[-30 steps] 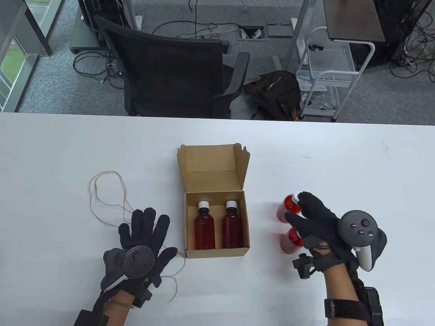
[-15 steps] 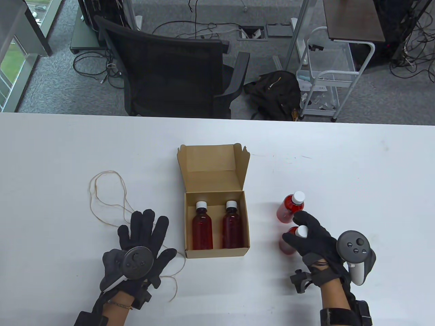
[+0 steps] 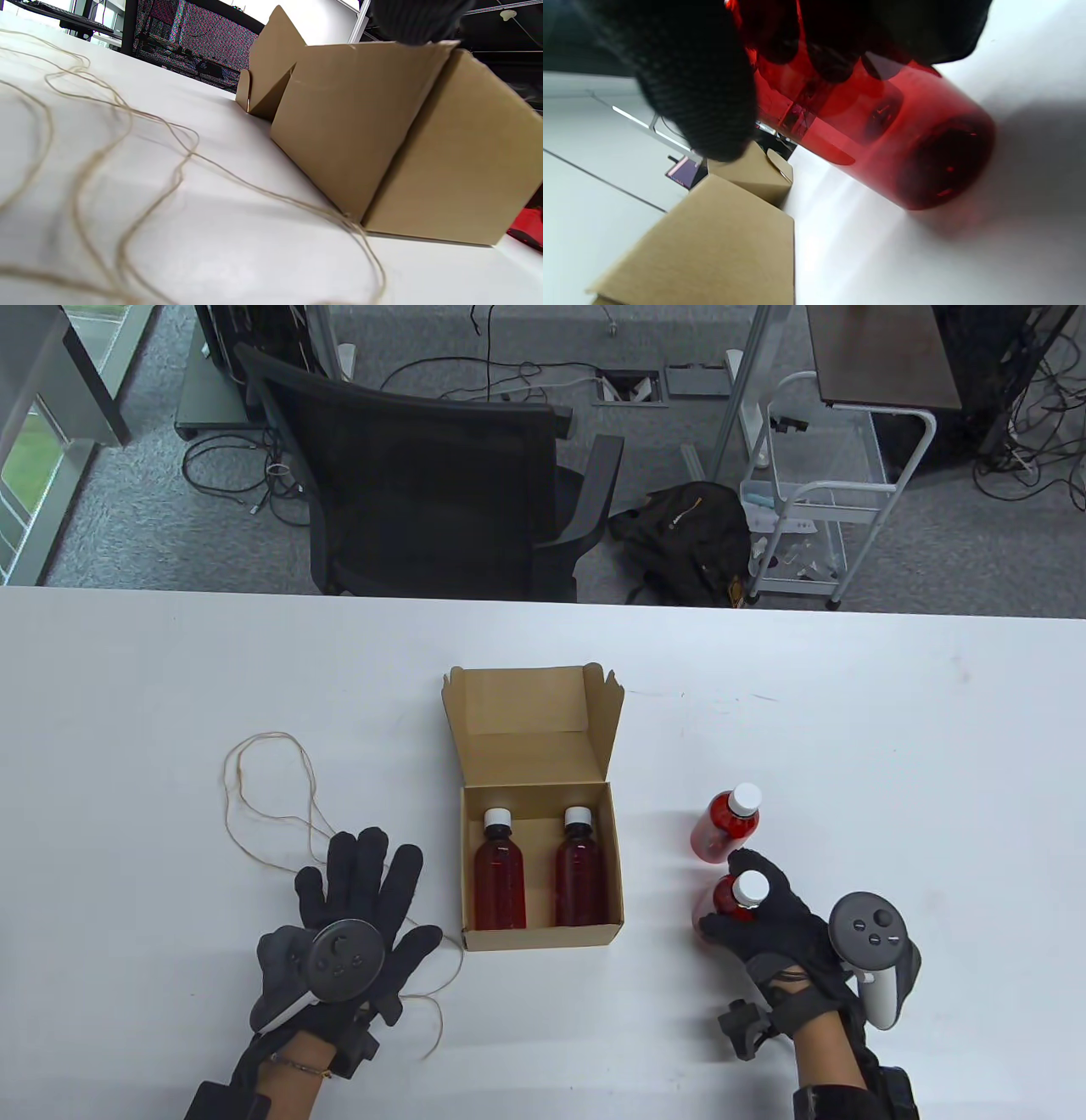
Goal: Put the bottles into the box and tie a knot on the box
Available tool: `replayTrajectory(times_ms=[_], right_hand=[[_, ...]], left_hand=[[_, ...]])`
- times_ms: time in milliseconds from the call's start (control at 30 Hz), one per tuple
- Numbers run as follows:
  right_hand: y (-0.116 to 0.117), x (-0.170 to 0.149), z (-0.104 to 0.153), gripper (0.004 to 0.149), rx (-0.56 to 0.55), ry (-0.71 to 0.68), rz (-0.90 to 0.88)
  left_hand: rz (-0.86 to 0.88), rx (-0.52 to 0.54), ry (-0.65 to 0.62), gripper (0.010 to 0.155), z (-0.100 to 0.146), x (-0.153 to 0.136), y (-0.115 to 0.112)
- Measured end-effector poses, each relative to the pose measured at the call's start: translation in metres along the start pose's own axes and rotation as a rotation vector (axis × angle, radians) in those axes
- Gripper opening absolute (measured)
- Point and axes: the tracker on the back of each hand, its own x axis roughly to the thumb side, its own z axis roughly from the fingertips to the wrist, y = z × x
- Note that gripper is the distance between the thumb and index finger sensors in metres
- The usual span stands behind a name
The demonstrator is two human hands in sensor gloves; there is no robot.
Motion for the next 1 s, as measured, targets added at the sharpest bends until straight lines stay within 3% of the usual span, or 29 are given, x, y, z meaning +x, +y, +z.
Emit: replayTrajectory(times_ms=[167, 433, 600, 700, 1000], right_hand=[[-0.001, 0.029, 0.002, 0.085, 0.043, -0.091, 0.101], [0.008, 0.125, 0.000, 0.088, 0.131, -0.203, 0.058], [0.041, 0.169, -0.019, 0.087, 0.154, -0.171, 0.041], [0.071, 0.183, -0.037, 0.087, 0.255, -0.134, 0.081], [0.149, 0.186, -0.077, 0.087, 0.335, 0.050, 0.232]], left_hand=[[-0.001, 0.000, 0.000, 0.092, 0.000, 0.000, 0.000], [-0.009, -0.007, 0.000, 0.092, 0.000, 0.001, -0.002], [-0.014, -0.013, 0.003, 0.092, -0.001, 0.000, -0.002], [-0.002, -0.012, 0.006, 0.092, -0.001, -0.001, -0.001], [-0.006, -0.014, 0.011, 0.092, -0.004, -0.003, 0.001]])
